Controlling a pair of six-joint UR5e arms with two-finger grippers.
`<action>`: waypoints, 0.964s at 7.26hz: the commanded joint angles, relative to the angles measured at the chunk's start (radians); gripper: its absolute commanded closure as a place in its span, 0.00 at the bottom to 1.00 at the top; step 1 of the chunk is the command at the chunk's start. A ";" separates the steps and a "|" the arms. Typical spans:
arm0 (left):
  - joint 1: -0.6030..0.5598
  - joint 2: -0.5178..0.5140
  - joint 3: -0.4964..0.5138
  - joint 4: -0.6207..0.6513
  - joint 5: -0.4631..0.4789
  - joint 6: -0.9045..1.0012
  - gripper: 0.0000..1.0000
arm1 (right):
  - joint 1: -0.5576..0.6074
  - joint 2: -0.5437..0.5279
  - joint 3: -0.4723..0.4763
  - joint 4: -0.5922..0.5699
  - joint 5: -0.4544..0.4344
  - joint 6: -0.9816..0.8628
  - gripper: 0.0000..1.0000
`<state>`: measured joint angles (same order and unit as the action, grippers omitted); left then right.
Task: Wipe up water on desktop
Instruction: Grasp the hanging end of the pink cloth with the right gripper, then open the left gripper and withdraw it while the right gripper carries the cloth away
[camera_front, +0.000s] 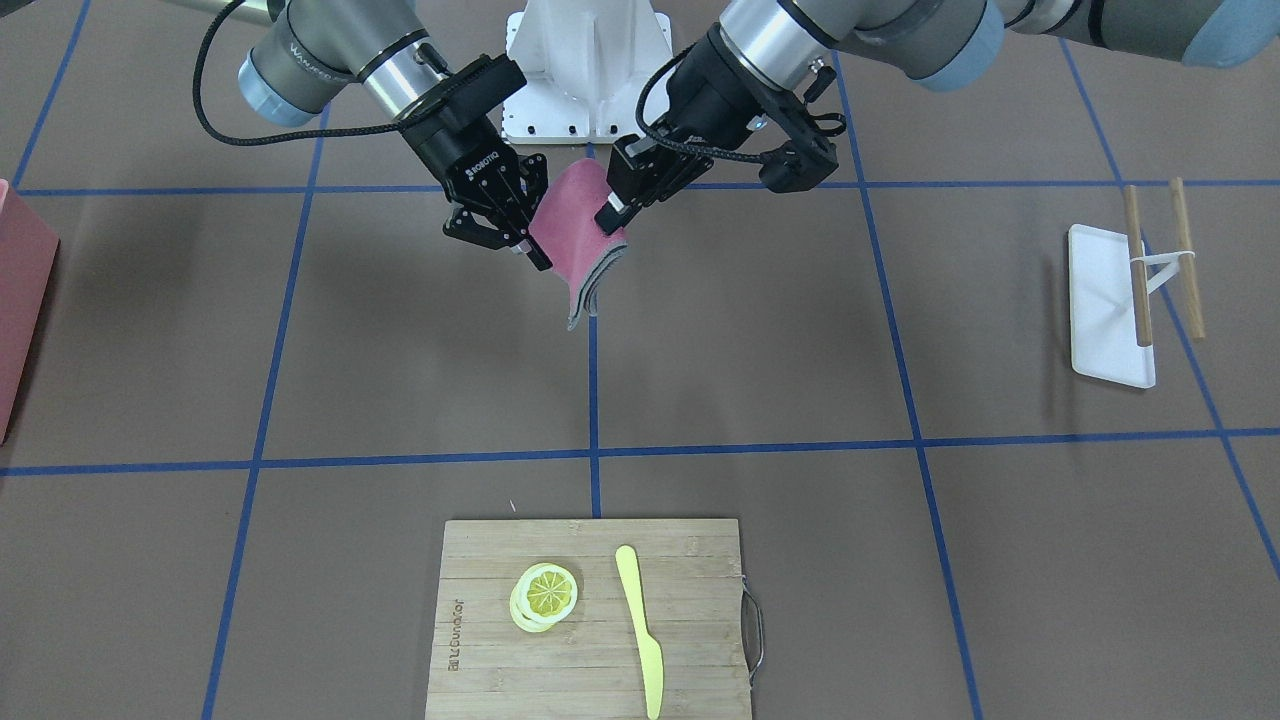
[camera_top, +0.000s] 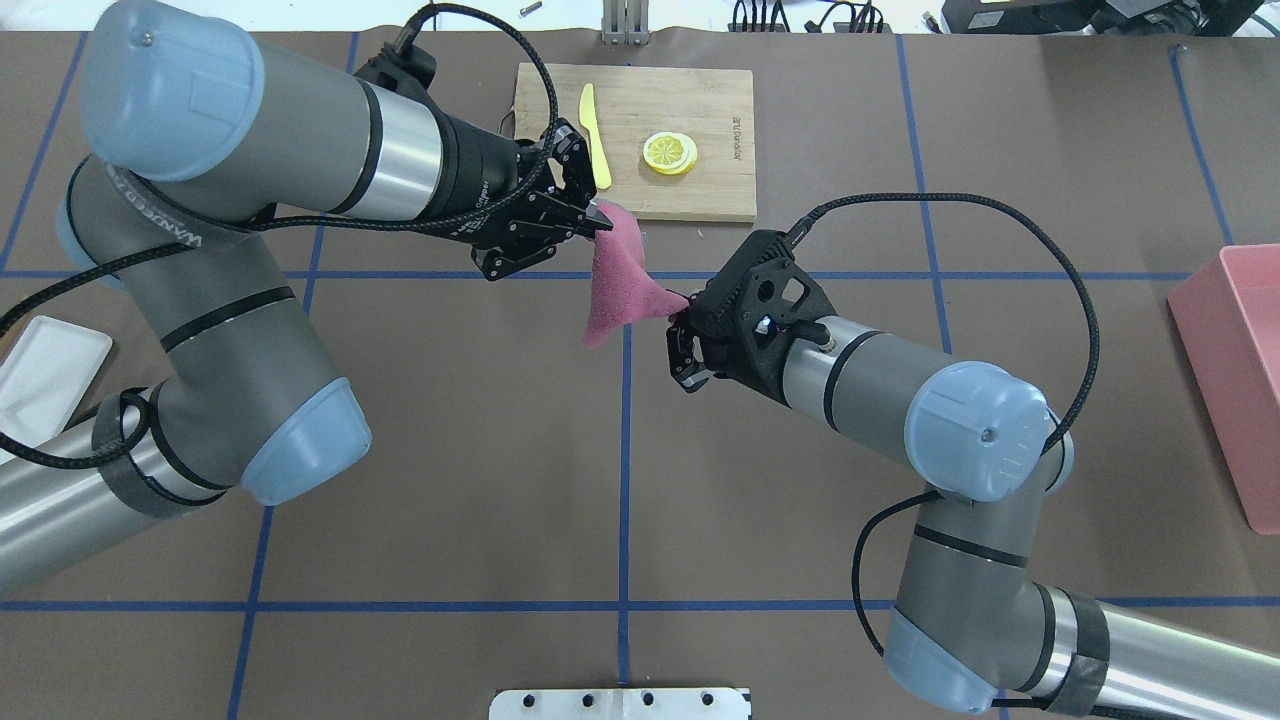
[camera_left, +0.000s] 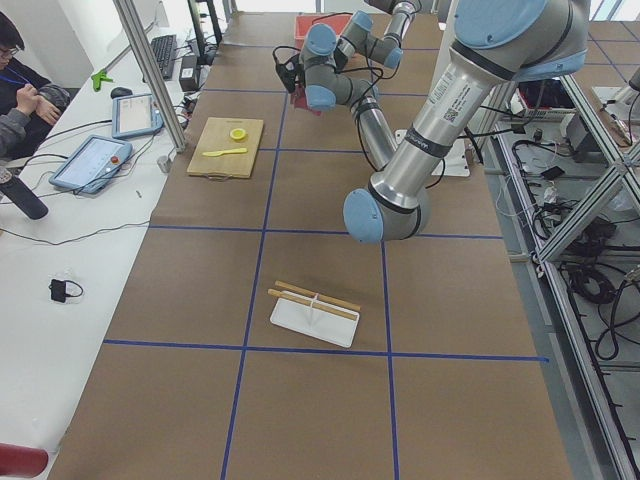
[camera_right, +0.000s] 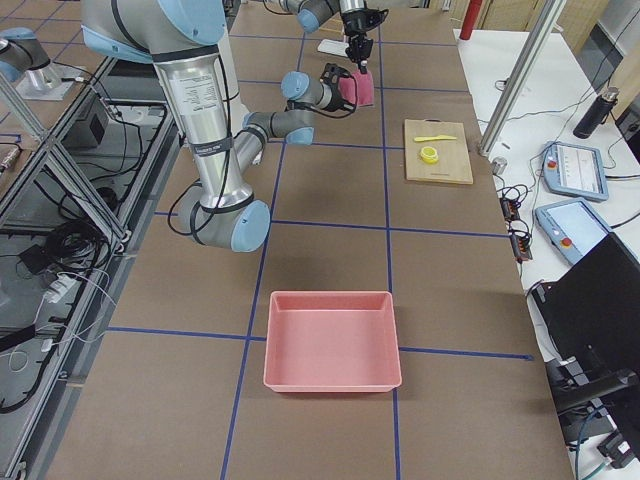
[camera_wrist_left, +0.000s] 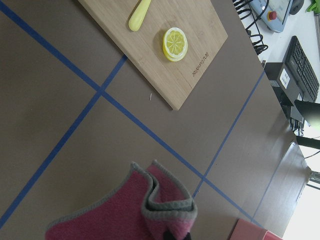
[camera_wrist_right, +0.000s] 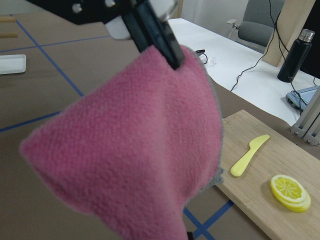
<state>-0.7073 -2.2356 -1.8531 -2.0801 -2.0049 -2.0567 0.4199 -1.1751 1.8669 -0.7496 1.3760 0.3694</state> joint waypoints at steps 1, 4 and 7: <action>0.000 0.002 0.000 0.000 0.000 0.001 1.00 | 0.005 -0.004 0.000 0.001 0.000 0.000 1.00; -0.003 0.024 -0.001 0.000 0.000 0.102 0.01 | 0.020 -0.004 0.000 0.001 0.000 0.000 1.00; -0.030 0.080 -0.011 0.002 -0.008 0.225 0.01 | 0.051 0.002 0.003 0.001 0.003 0.002 1.00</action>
<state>-0.7248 -2.1801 -1.8601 -2.0797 -2.0091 -1.8908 0.4585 -1.1746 1.8691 -0.7486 1.3777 0.3701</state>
